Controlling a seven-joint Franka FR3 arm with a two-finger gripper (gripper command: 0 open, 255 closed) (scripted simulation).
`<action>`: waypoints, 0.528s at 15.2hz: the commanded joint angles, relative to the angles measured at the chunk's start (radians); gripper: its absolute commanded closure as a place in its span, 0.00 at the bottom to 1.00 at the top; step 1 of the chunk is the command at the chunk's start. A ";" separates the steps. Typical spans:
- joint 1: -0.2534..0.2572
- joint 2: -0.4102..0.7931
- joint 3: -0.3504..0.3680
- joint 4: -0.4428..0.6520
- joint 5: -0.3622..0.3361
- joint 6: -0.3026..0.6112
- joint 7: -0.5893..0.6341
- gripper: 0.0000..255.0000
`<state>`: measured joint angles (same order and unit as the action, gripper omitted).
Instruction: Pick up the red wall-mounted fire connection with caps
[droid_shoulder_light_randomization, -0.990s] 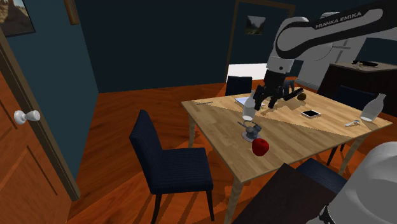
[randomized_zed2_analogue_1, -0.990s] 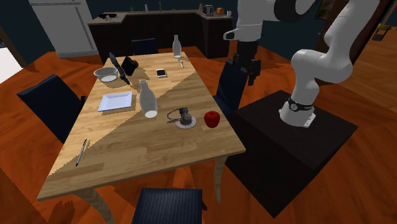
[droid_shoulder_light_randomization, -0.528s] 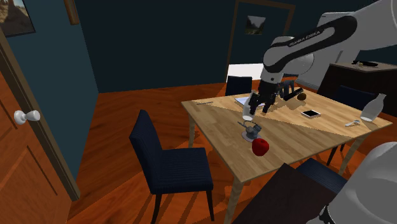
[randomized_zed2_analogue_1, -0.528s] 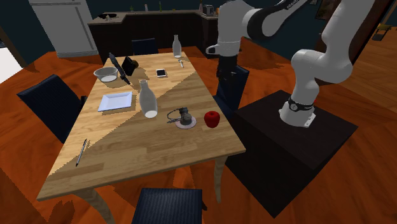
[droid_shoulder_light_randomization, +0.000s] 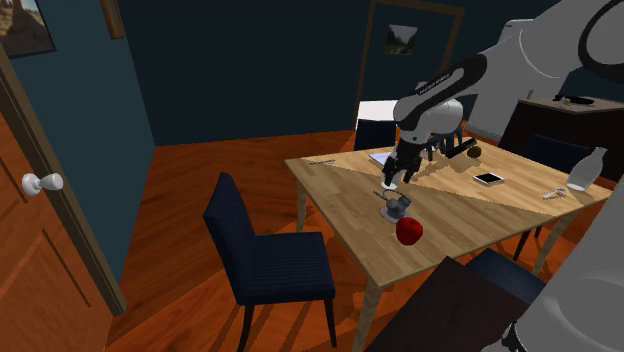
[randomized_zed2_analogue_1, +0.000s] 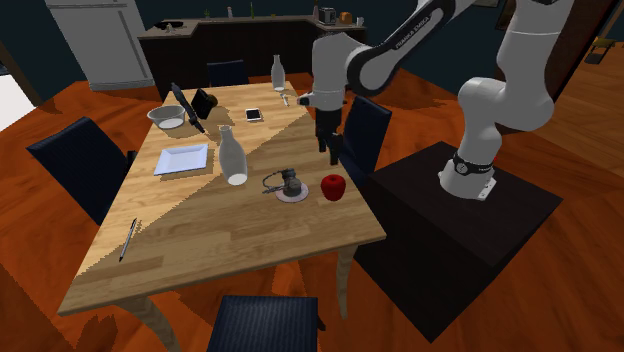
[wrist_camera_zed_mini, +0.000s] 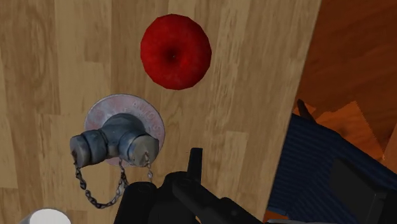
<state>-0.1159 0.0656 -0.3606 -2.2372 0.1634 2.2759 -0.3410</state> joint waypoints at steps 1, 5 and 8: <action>-0.013 0.082 -0.004 0.048 0.042 0.027 -0.041 0.00; -0.055 0.240 0.005 0.162 0.120 0.059 -0.113 0.00; -0.095 0.356 0.020 0.261 0.169 0.070 -0.155 0.00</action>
<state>-0.1968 0.3776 -0.3467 -2.0134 0.3138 2.3413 -0.4805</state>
